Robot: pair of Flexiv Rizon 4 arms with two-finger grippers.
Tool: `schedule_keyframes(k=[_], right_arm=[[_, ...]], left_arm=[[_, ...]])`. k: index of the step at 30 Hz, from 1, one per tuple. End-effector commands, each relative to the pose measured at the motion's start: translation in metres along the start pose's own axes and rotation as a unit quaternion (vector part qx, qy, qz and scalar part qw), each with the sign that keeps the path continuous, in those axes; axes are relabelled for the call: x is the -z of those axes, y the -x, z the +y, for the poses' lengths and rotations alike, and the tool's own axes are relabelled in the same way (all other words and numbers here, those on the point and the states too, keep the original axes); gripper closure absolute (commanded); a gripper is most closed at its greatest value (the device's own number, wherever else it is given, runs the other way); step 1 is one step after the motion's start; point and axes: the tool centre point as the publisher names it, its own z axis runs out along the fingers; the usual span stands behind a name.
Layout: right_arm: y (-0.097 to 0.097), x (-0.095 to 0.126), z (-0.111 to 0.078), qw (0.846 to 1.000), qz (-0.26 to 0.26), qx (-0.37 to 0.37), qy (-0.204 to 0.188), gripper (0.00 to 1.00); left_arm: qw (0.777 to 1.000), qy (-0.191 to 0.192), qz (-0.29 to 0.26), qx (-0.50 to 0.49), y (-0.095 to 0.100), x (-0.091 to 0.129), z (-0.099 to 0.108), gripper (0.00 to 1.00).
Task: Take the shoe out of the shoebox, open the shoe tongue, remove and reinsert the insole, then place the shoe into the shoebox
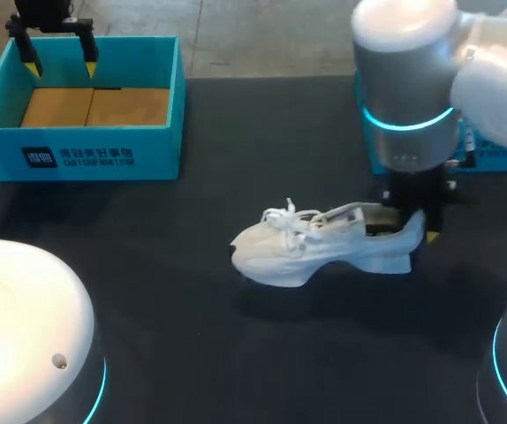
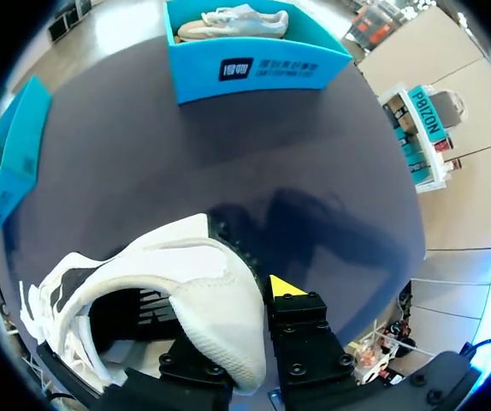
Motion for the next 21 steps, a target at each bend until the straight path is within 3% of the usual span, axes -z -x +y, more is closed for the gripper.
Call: schedule_keyframes(k=[1, 10, 21], right_arm=[[-0.035, -0.003, -0.007, 1.0, -0.027, 0.0, -0.001, 1.0], [-0.058, -0.012, -0.024, 1.0, -0.008, -0.014, -0.001, 1.0], [-0.078, -0.033, -0.028, 1.0, -0.012, -0.01, -0.017, 1.0]], left_arm=[[1.0, 0.0, 0.0, 0.0, 0.0, 0.0, 0.0, 0.0], [1.0, 0.0, 0.0, 0.0, 0.0, 0.0, 0.0, 0.0], [1.0, 0.0, 0.0, 0.0, 0.0, 0.0, 0.0, 0.0]])
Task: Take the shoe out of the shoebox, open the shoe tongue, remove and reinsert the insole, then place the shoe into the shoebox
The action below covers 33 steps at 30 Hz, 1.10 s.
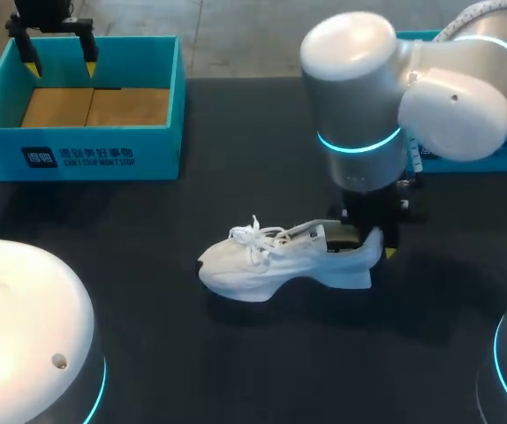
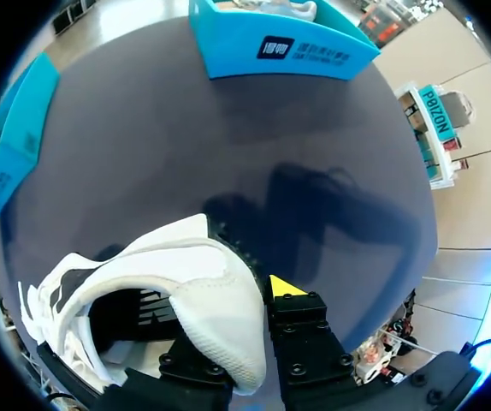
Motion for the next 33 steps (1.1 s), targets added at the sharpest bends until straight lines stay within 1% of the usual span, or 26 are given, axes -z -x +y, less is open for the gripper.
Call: schedule_keyframes(k=[1, 10, 20, 26, 33], right_arm=[[-0.025, -0.012, -0.008, 1.0, -0.015, -0.022, -0.003, 1.0], [-0.051, -0.028, -0.016, 1.0, -0.012, -0.008, -0.008, 1.0], [-0.058, -0.043, -0.033, 1.0, -0.004, -0.014, -0.018, 1.0], [-0.067, -0.048, -0.039, 1.0, 0.0, -0.021, -0.014, 1.0], [-0.069, -0.052, -0.046, 0.999, -0.003, -0.049, -0.021, 1.0]], left_arm=[[1.0, 0.0, 0.0, 0.0, 0.0, 0.0, 0.0, 0.0], [1.0, 0.0, 0.0, 0.0, 0.0, 0.0, 0.0, 0.0], [1.0, 0.0, 0.0, 0.0, 0.0, 0.0, 0.0, 0.0], [1.0, 0.0, 0.0, 0.0, 0.0, 0.0, 0.0, 0.0], [1.0, 0.0, 0.0, 0.0, 0.0, 0.0, 0.0, 0.0]])
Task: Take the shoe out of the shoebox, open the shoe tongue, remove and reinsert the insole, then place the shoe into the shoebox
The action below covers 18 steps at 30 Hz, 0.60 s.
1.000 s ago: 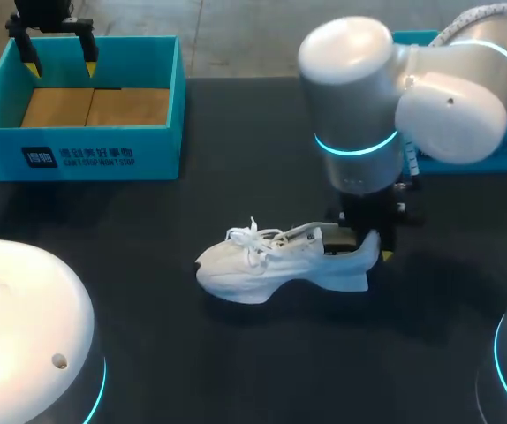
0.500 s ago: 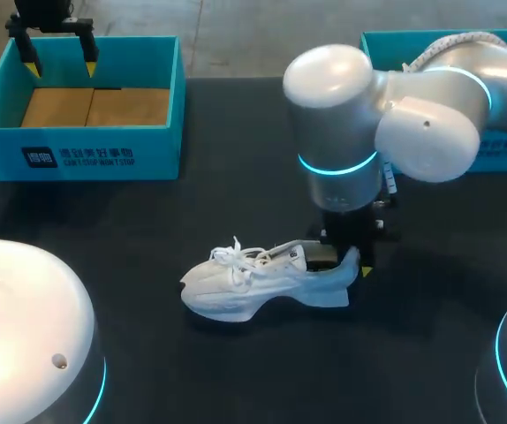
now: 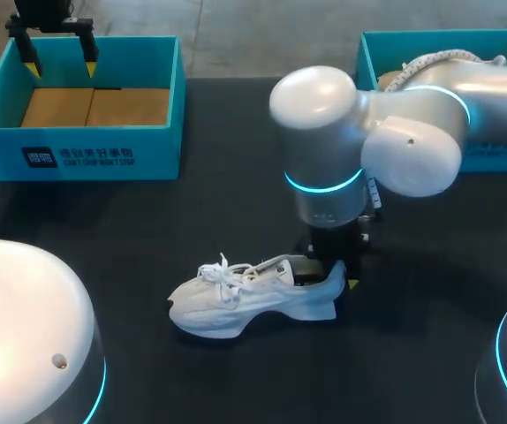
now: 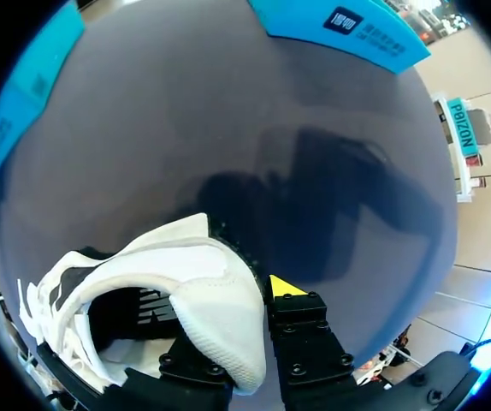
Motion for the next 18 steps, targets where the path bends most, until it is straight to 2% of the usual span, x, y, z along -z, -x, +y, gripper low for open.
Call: schedule_keyframes(k=[1, 10, 18], right_arm=[[-0.0122, -0.003, -0.0104, 0.993, -0.023, -0.113, 0.005, 1.0], [-0.0117, -0.0064, -0.0132, 0.987, -0.025, -0.16, -0.008, 1.0], [-0.0128, -0.0044, -0.0113, 0.988, -0.015, -0.154, -0.002, 1.0]], left_arm=[[1.0, 0.0, 0.0, 0.0, 0.0, 0.0003, 0.0001, 0.0], [1.0, 0.0, 0.0, 0.0, 0.0, 0.0003, 0.0001, 0.0], [1.0, 0.0, 0.0, 0.0, 0.0, 0.0003, 0.0001, 0.0]])
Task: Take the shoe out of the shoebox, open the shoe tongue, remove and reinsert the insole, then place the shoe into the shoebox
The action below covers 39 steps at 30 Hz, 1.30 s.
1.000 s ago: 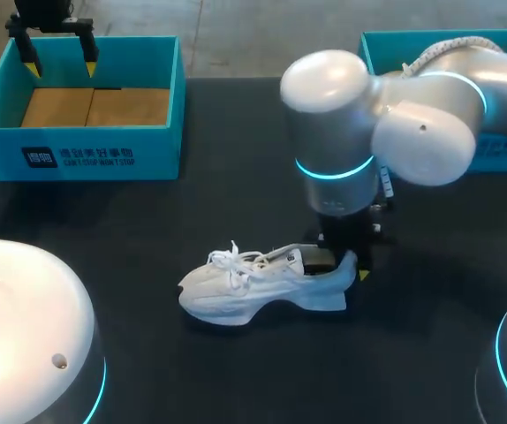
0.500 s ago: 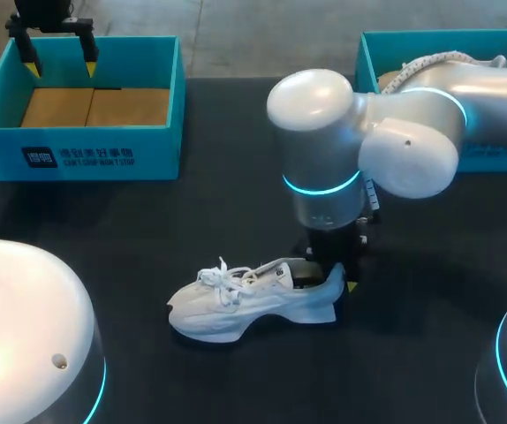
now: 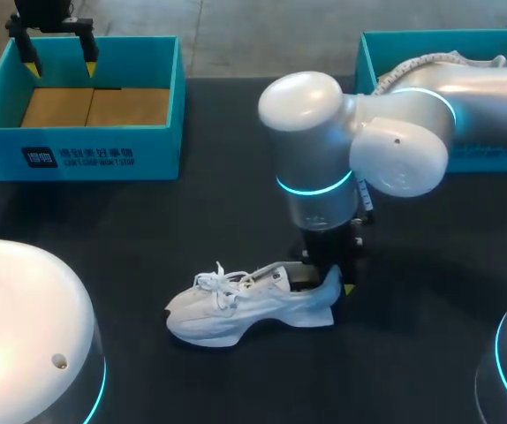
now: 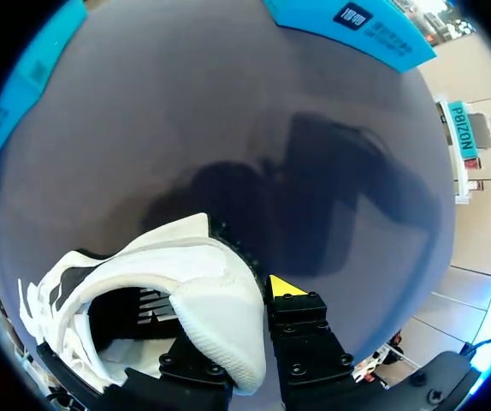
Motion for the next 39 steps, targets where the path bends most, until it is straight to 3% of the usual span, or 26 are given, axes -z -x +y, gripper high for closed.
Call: schedule_keyframes(k=[1, 27, 30, 32, 33, 34, 35, 39], right_arm=[[-0.007, 0.001, -0.006, 0.986, 0.0, -0.164, 0.009, 1.0], [-0.014, -0.004, 0.0, 0.981, 0.005, -0.195, -0.008, 0.99], [-0.014, -0.003, 0.0, 0.981, 0.005, -0.195, -0.007, 0.57], [-0.013, -0.001, 0.0, 0.981, 0.006, -0.196, -0.007, 0.5], [-0.013, -0.001, 0.0, 0.98, 0.006, -0.196, -0.007, 0.42], [-0.013, 0.0, 0.0, 0.98, 0.006, -0.197, -0.007, 0.34], [-0.013, 0.0, 0.0, 0.98, 0.006, -0.197, -0.007, 0.16], [-0.012, 0.005, -0.002, 0.98, 0.01, -0.198, -0.006, 0.02]], left_arm=[[1.0, 0.0, 0.0, 0.0, 0.0, 0.0, 0.0, 0.0], [1.0, 0.0, 0.0, 0.0, 0.0, 0.0, 0.0, 0.0], [1.0, 0.0, 0.0, 0.0, 0.0, 0.0, 0.0, 0.0], [1.0, 0.0, 0.0, 0.0, 0.0, 0.0, 0.0, 0.0], [1.0, 0.0, 0.0, 0.0, 0.0, 0.0, 0.0, 0.0], [1.0, 0.0, 0.0, 0.0, 0.0, 0.0, 0.0, 0.0], [1.0, 0.0, 0.0, 0.0, 0.0, 0.0, 0.0, 0.0], [1.0, 0.0, 0.0, 0.0, 0.0, 0.0, 0.0, 0.0]])
